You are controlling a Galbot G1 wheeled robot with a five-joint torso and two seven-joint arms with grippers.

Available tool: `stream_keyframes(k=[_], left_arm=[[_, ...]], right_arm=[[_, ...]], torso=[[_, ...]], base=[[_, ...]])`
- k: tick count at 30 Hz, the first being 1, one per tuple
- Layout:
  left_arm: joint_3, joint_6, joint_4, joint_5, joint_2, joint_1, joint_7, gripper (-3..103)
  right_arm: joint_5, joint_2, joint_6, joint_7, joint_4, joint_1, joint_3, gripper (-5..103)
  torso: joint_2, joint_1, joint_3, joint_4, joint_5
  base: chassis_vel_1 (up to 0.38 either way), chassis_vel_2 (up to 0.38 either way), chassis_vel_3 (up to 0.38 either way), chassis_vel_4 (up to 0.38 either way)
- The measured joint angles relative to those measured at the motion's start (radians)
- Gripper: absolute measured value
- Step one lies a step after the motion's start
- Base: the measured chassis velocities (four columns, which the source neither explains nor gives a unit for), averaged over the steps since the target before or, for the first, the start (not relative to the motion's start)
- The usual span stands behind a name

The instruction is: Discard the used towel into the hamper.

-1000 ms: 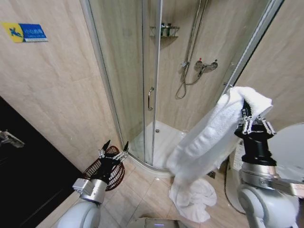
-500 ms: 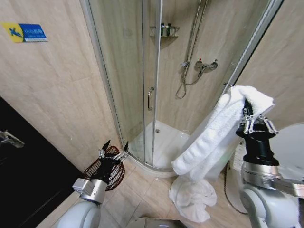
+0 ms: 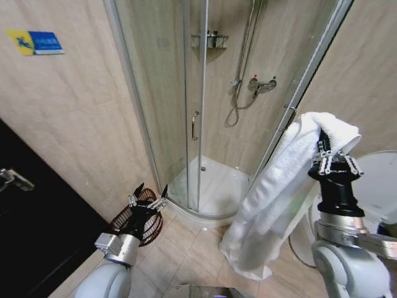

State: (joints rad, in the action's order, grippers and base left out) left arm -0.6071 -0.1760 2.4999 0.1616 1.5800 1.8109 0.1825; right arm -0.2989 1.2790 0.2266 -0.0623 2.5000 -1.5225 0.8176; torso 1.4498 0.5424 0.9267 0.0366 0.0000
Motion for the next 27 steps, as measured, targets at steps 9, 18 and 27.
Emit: stream_keyframes(k=[9, 18, 27], left_arm=[[0.0, 0.0, 0.0, 0.0, 0.0, 0.0, 0.0, 97], [0.0, 0.0, 0.0, 0.0, 0.0, 0.0, 0.0, 97], [0.0, 0.0, 0.0, 0.0, 0.0, 0.0, 0.0, 97]], right_arm=[[0.0, 0.001, 0.014, 0.005, 0.0, 0.003, -0.003, 9], [-0.019, -0.026, 0.039, 0.028, 0.0, 0.014, -0.006, 9], [-0.053, -0.05, 0.031, 0.043, 0.0, 0.039, -0.011, 9]], torso=[[0.0, 0.001, 0.0, -0.0003, 0.0001], [0.0, 0.001, 0.0, -0.0002, 0.0], [-0.005, -0.001, -0.002, -0.0001, 0.0]], base=[[0.048, -0.086, -0.053, 0.05], [-0.013, 0.021, 0.025, -0.012], [0.019, 0.007, 0.011, 0.017]])
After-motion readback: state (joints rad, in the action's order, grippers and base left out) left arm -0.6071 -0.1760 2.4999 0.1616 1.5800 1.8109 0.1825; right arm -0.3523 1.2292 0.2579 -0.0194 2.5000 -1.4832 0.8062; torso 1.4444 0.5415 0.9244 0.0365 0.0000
